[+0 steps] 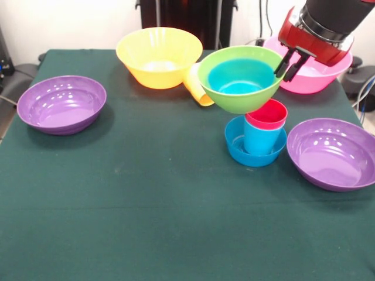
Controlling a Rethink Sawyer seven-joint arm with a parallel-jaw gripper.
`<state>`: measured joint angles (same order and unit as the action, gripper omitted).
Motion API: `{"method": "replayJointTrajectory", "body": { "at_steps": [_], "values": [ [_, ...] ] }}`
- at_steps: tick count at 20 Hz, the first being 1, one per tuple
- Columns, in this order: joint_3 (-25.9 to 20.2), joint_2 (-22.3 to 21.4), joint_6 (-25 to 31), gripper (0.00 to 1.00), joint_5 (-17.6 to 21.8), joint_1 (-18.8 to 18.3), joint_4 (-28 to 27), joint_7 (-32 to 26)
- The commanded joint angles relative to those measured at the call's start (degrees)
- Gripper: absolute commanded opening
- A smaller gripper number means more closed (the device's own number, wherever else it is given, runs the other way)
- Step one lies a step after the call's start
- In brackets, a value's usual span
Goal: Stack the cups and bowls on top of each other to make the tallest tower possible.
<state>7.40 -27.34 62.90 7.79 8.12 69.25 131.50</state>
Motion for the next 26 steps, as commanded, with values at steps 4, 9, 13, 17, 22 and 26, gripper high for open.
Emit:
{"method": "replayJointTrajectory", "body": {
  "at_steps": [4,9,13,17,22,26],
  "values": [
    [0.05,1.47,1.08,0.00,-2.68,1.83,-2.33,12.26],
    [1.10,2.29,1.04,0.00,-3.70,2.60,-2.99,12.49],
    [2.03,2.70,0.89,0.00,-4.52,3.37,-3.13,12.82],
    [2.88,2.95,0.46,0.00,-5.36,4.10,-2.90,13.14],
    [3.84,3.53,-0.03,0.00,-6.37,4.90,-2.98,13.65],
    [4.54,4.01,-0.44,0.00,-7.42,5.72,-3.05,14.05]
  ]
}}
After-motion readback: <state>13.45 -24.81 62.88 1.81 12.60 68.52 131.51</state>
